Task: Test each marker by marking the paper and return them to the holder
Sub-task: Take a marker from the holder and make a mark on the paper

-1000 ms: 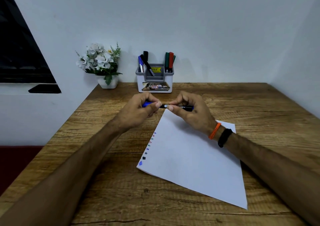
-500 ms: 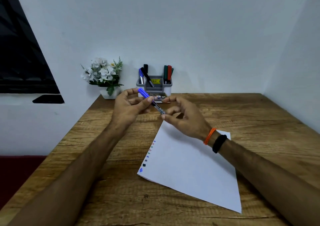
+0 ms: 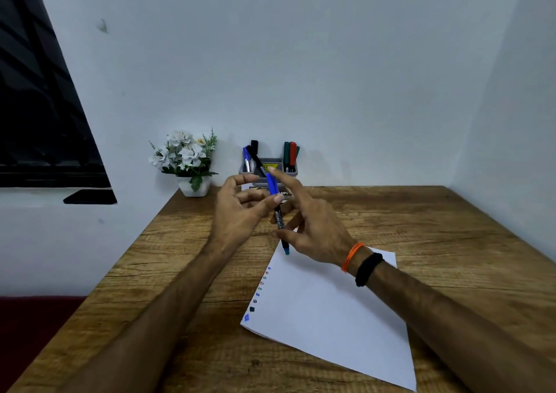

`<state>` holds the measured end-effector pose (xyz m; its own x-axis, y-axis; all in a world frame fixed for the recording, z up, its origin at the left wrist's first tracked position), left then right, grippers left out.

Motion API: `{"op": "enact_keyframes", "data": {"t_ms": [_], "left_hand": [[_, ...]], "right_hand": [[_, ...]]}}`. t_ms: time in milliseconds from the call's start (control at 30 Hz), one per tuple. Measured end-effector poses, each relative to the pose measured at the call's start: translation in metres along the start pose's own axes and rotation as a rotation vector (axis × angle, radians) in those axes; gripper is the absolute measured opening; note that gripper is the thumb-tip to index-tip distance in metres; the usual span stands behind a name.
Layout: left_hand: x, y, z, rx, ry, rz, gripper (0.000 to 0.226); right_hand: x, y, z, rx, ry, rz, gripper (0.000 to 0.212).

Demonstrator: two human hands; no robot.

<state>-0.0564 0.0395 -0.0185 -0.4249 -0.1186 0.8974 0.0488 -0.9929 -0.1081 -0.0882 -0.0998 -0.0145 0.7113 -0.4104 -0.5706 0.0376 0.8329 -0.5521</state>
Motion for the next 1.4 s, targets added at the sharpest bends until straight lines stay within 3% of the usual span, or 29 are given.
{"op": "enact_keyframes", "data": {"t_ms": [200, 433, 567, 1400], "left_hand": [[-0.014, -0.004, 0.005, -0.026, -0.023, 0.077, 0.053], [-0.061, -0.004, 0.013, -0.154, 0.010, 1.003, 0.061], [-0.087, 0.004, 0.019, -0.333, -0.009, 1.267, 0.065], [-0.093, 0.005, 0.019, -0.340, -0.026, 1.306, 0.065]], "right_hand": [[0.012, -0.008, 0.006, 0.046, 0.052, 0.036, 0.104], [0.038, -0.027, 0.041, 0.160, 0.135, 0.060, 0.091], [0.052, -0.043, 0.072, 0.223, 0.147, 0.031, 0.091], [0.099, -0.062, 0.140, 0.385, 0.078, -0.065, 0.092]]}}
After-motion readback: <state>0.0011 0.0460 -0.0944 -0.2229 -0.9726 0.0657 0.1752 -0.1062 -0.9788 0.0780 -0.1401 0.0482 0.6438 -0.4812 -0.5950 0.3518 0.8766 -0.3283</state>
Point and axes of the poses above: each hand's wrist, its own z-axis towards the middle knuckle, its own y-axis out of the palm, x = y × z, the point moved 6 cm from there along z, towards the middle knuckle, and after that the axes turned 12 degrees about z, right-handed, at the moved point
